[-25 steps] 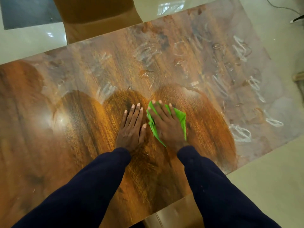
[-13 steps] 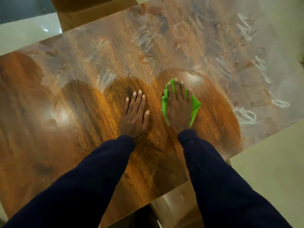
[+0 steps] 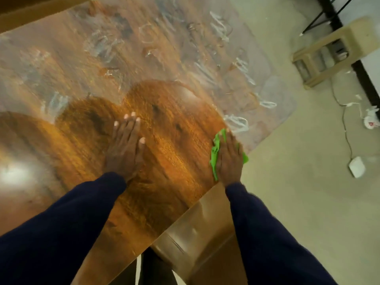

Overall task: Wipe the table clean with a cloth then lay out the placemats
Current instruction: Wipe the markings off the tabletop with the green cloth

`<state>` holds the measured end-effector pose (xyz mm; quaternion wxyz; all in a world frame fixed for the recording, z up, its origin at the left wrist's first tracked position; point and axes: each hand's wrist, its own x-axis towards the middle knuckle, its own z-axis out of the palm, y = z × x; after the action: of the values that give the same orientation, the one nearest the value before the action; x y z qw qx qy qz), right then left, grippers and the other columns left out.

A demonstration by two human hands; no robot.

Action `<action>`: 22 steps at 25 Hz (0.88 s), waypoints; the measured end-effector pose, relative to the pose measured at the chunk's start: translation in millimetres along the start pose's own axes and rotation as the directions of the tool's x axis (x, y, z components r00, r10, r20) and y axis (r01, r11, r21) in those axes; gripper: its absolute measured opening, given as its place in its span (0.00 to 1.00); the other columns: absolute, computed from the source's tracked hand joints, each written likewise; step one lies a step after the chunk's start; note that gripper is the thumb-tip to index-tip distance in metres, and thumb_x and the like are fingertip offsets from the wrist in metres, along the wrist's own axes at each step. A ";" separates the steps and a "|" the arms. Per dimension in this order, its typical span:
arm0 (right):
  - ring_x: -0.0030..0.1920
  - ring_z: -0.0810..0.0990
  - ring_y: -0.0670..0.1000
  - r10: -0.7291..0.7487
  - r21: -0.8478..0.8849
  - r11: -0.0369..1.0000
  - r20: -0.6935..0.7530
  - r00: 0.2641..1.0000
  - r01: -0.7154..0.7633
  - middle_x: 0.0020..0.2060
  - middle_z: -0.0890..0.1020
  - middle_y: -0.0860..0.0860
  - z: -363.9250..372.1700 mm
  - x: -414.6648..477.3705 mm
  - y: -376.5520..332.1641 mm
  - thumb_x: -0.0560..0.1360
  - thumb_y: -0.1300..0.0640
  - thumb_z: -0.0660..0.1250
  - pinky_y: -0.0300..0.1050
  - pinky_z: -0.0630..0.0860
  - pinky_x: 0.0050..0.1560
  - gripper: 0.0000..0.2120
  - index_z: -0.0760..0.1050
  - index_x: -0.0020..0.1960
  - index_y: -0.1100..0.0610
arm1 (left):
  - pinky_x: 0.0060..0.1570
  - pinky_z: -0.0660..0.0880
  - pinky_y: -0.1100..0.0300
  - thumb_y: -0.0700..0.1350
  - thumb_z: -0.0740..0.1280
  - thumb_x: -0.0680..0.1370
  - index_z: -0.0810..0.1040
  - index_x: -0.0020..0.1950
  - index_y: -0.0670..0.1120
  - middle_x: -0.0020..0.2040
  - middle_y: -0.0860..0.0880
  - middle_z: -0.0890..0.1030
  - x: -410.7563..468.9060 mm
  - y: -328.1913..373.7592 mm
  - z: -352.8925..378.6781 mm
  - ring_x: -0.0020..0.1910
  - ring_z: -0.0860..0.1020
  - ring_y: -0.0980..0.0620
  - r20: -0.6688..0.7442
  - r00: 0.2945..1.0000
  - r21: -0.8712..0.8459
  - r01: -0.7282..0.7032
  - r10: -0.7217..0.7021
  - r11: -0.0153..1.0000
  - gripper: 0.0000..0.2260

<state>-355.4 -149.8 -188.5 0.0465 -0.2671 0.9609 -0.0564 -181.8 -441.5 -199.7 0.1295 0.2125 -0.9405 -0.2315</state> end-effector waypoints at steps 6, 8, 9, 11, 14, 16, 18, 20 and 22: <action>0.85 0.51 0.58 -0.057 -0.028 0.998 0.026 0.998 0.057 0.85 0.57 0.56 5.2 27.9 -36.9 0.87 0.48 0.47 0.64 0.50 0.84 0.27 0.57 0.85 0.55 | 0.84 0.55 0.41 0.44 0.55 0.88 0.63 0.83 0.38 0.85 0.41 0.61 8.8 78.7 62.2 0.86 0.56 0.44 0.109 0.975 -0.076 -0.184 0.191 0.980 0.23; 0.86 0.50 0.58 -0.264 -0.003 0.964 0.103 0.959 0.266 0.85 0.54 0.55 8.0 -14.1 -26.1 0.89 0.46 0.45 0.64 0.48 0.84 0.27 0.55 0.86 0.53 | 0.84 0.52 0.43 0.45 0.53 0.89 0.62 0.84 0.38 0.86 0.41 0.59 3.3 84.0 71.9 0.86 0.55 0.44 0.145 0.963 -0.034 -0.225 0.227 0.974 0.24; 0.85 0.50 0.57 -0.303 0.014 0.953 0.112 0.946 0.303 0.85 0.55 0.55 9.3 -31.4 -12.4 0.89 0.45 0.45 0.65 0.49 0.84 0.27 0.55 0.86 0.53 | 0.85 0.51 0.43 0.46 0.53 0.89 0.61 0.84 0.38 0.86 0.41 0.58 3.2 83.3 74.0 0.86 0.55 0.44 0.151 0.961 -0.018 -0.233 0.233 0.972 0.24; 0.85 0.51 0.57 -0.249 0.034 0.968 0.076 0.966 0.247 0.85 0.56 0.55 8.1 -43.3 19.6 0.89 0.46 0.51 0.67 0.52 0.83 0.27 0.56 0.85 0.53 | 0.85 0.51 0.43 0.46 0.52 0.89 0.60 0.84 0.38 0.86 0.41 0.58 5.8 81.2 76.4 0.86 0.54 0.44 0.165 0.960 0.001 -0.229 0.225 0.974 0.25; 0.85 0.52 0.57 0.001 0.118 0.993 0.006 1.000 -0.001 0.85 0.57 0.55 2.3 -12.7 42.2 0.87 0.50 0.51 0.64 0.48 0.84 0.27 0.58 0.85 0.54 | 0.85 0.50 0.42 0.46 0.52 0.88 0.59 0.84 0.38 0.86 0.40 0.57 4.3 81.6 76.7 0.86 0.54 0.43 0.177 0.957 0.051 -0.241 0.229 0.969 0.25; 0.85 0.53 0.58 0.104 0.159 0.982 -0.020 0.994 -0.099 0.84 0.59 0.55 0.0 15.8 40.6 0.86 0.52 0.46 0.64 0.48 0.84 0.28 0.60 0.84 0.56 | 0.85 0.50 0.43 0.45 0.52 0.89 0.59 0.84 0.38 0.86 0.41 0.57 3.3 84.8 76.2 0.86 0.53 0.44 0.169 0.957 0.051 -0.247 0.235 0.968 0.25; 0.85 0.54 0.59 0.117 0.165 0.980 -0.024 0.993 -0.111 0.84 0.59 0.57 2.1 22.7 32.8 0.86 0.52 0.45 0.64 0.49 0.84 0.28 0.61 0.84 0.57 | 0.85 0.51 0.42 0.44 0.53 0.88 0.59 0.84 0.38 0.86 0.41 0.58 3.0 84.6 74.4 0.86 0.54 0.44 0.162 0.957 0.035 -0.248 0.239 0.968 0.24; 0.84 0.54 0.60 0.026 0.169 0.985 -0.022 0.999 -0.022 0.84 0.59 0.58 6.1 9.5 27.2 0.86 0.54 0.49 0.64 0.49 0.84 0.27 0.61 0.84 0.58 | 0.84 0.53 0.40 0.43 0.54 0.88 0.60 0.84 0.38 0.85 0.41 0.59 2.5 84.2 71.1 0.86 0.56 0.43 0.159 0.954 0.026 -0.262 0.255 0.965 0.24; 0.84 0.54 0.60 -0.063 0.223 0.972 -0.040 0.997 0.071 0.83 0.60 0.59 6.4 -8.6 22.2 0.84 0.64 0.57 0.63 0.48 0.84 0.28 0.61 0.84 0.58 | 0.84 0.53 0.40 0.42 0.55 0.88 0.62 0.84 0.39 0.85 0.41 0.60 1.0 85.3 65.5 0.85 0.58 0.43 0.148 0.950 0.017 -0.279 0.274 0.960 0.23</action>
<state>-358.6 -127.0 -197.4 0.0586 -0.2915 0.9395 -0.1702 -234.1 -348.6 -214.0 0.0883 0.0640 -0.9720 -0.2082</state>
